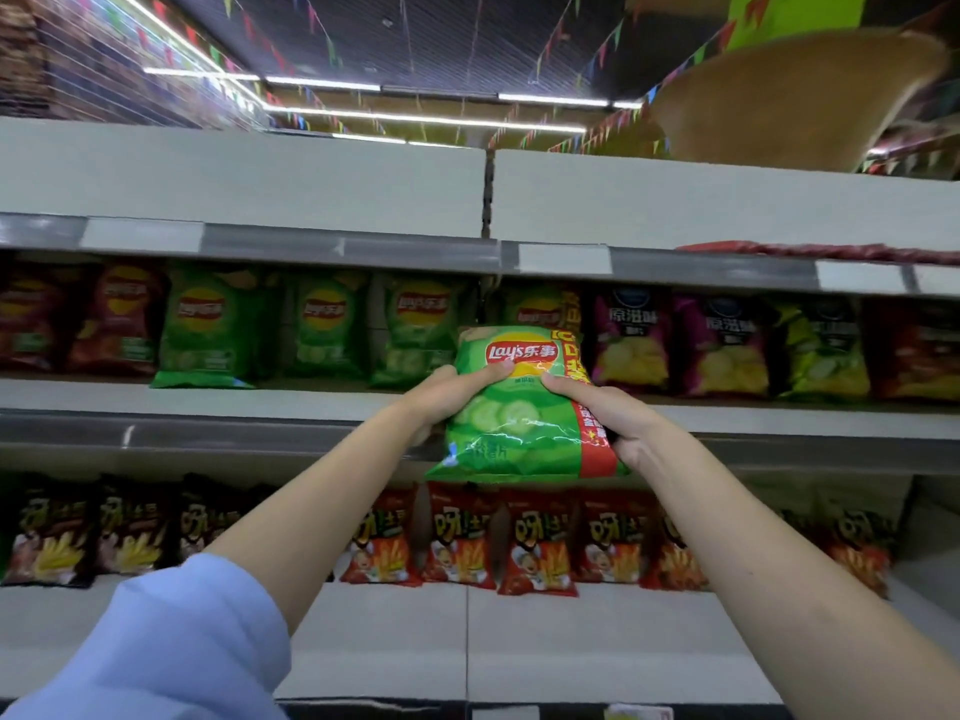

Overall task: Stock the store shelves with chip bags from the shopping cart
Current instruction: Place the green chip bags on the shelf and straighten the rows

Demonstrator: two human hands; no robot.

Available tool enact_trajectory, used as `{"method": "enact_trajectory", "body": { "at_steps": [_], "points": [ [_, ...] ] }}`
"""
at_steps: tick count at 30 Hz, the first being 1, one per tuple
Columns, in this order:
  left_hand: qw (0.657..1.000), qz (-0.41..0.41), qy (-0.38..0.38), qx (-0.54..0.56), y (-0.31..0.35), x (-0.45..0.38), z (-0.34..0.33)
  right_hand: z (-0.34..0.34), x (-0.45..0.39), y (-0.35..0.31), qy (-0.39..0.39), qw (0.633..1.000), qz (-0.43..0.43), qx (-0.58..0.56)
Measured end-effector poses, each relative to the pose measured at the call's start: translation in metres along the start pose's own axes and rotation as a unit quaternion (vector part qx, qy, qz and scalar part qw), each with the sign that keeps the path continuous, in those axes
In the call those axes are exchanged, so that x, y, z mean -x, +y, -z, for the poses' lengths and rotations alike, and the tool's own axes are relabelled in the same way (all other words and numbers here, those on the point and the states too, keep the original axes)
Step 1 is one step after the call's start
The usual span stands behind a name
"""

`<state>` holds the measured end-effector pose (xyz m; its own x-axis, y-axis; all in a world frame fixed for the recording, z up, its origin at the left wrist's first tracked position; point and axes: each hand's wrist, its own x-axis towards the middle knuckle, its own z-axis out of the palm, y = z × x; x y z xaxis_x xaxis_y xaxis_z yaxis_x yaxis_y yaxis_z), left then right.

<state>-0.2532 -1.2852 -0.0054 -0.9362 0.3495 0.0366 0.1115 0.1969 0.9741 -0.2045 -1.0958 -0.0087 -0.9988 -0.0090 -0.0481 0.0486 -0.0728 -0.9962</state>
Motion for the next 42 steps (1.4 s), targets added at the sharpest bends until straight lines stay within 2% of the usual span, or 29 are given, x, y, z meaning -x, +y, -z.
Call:
{"method": "enact_trajectory", "body": {
  "at_steps": [7, 13, 16, 20, 25, 28, 32, 34, 37, 42],
  "points": [
    [1.0, -0.021, -0.005, 0.001, 0.013, -0.04, -0.035, 0.044, -0.015, -0.008, 0.036, 0.999, 0.023, 0.004],
    [0.998, -0.038, 0.052, 0.001, 0.019, -0.103, -0.038, 0.065, -0.071, -0.031, 0.101, 0.992, 0.073, 0.02],
    [0.995, -0.055, 0.069, 0.043, 0.019, -0.13, -0.039, 0.068, -0.104, -0.037, 0.129, 0.987, 0.093, 0.01],
    [0.988, -0.12, 0.094, 0.035, 0.02, -0.149, -0.04, 0.073, -0.13, -0.028, 0.115, 0.987, 0.115, 0.012],
    [0.988, -0.107, 0.109, -0.015, 0.014, -0.162, -0.041, 0.079, -0.141, -0.022, 0.109, 0.989, 0.087, 0.05],
    [0.985, -0.105, 0.133, -0.025, 0.017, -0.159, -0.041, 0.08, -0.139, -0.025, 0.127, 0.981, 0.099, 0.11],
    [0.973, -0.133, 0.185, -0.024, 0.017, -0.142, -0.045, 0.081, -0.123, -0.029, 0.178, 0.963, 0.051, 0.198],
    [0.966, -0.095, 0.236, -0.038, 0.016, -0.127, -0.049, 0.076, -0.111, -0.03, 0.19, 0.947, 0.087, 0.246],
    [0.95, -0.083, 0.299, -0.038, 0.012, -0.092, -0.057, 0.059, -0.086, -0.021, 0.182, 0.93, 0.142, 0.288],
    [0.932, -0.103, 0.346, -0.018, -0.007, -0.015, -0.053, 0.013, -0.042, 0.006, 0.112, 0.935, 0.215, 0.26]
  ]
}}
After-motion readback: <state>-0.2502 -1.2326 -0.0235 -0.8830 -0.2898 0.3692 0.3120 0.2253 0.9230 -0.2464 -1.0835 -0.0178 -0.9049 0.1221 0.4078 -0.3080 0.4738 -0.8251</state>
